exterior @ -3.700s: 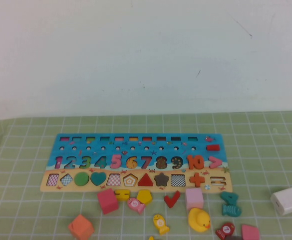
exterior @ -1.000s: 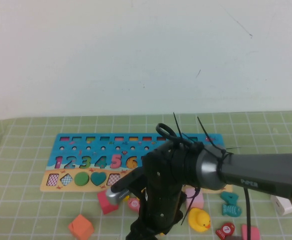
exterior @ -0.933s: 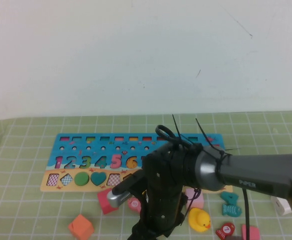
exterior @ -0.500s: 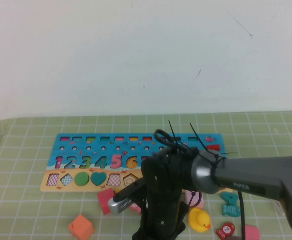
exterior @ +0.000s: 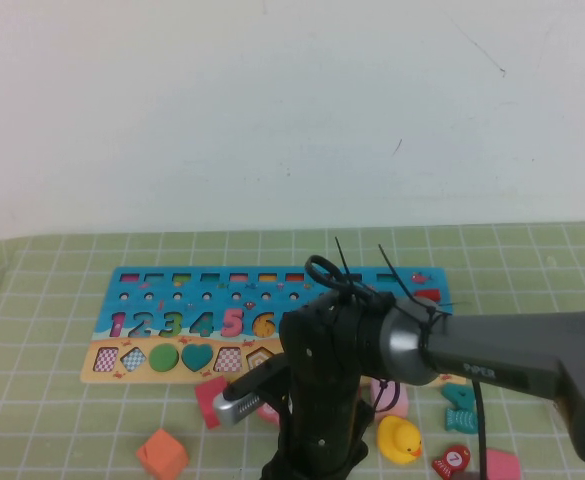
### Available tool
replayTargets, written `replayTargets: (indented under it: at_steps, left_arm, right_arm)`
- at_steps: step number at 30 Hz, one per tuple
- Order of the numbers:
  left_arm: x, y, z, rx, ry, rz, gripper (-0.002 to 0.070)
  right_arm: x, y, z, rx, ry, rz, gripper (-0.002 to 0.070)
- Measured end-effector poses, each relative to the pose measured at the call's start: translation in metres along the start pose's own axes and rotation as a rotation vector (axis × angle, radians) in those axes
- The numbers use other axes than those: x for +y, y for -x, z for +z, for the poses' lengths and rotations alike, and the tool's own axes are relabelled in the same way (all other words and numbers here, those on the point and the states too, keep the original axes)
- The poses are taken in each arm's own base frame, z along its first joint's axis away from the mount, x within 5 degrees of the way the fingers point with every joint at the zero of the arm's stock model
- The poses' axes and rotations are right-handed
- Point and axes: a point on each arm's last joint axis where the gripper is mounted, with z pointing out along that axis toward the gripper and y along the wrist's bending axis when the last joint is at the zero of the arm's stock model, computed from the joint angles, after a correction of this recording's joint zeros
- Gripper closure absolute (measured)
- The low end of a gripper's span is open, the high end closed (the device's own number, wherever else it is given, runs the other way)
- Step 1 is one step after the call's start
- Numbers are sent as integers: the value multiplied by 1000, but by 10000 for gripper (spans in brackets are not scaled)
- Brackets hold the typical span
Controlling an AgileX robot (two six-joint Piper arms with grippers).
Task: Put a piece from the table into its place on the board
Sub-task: Pick up the "number 6", then place the "number 6" into the hole of the number 6
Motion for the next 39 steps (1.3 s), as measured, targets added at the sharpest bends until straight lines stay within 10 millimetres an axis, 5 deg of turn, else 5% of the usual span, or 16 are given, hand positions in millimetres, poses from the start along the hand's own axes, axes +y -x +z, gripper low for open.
replayTargets:
  at_steps: [5, 10, 12, 23, 27, 35, 39]
  left_arm:
    - [0, 0, 0, 0, 0, 0, 676]
    - [0, 0, 0, 0, 0, 0, 676]
    - [0, 0, 0, 0, 0, 0, 676]
    - [0, 0, 0, 0, -1, -4, 676]
    - [0, 0, 0, 0, -2, -5, 676]
    - [0, 0, 0, 1, -4, -14, 676]
    - [0, 0, 0, 1, -5, -16, 676]
  right_arm:
    - [-1, 0, 4, 12, -5, -2, 244]
    - [-4, 1, 3, 26, -45, -31, 399]
    - [-5, 5, 0, 31, -58, -43, 397]
    - [6, 57, -77, -278, -113, -115, 397]
    - [3, 71, -93, -423, -90, -18, 397]
    - [-55, 90, -94, -511, 47, 285, 397]
    - [-70, 97, -89, -524, 102, 294, 397]
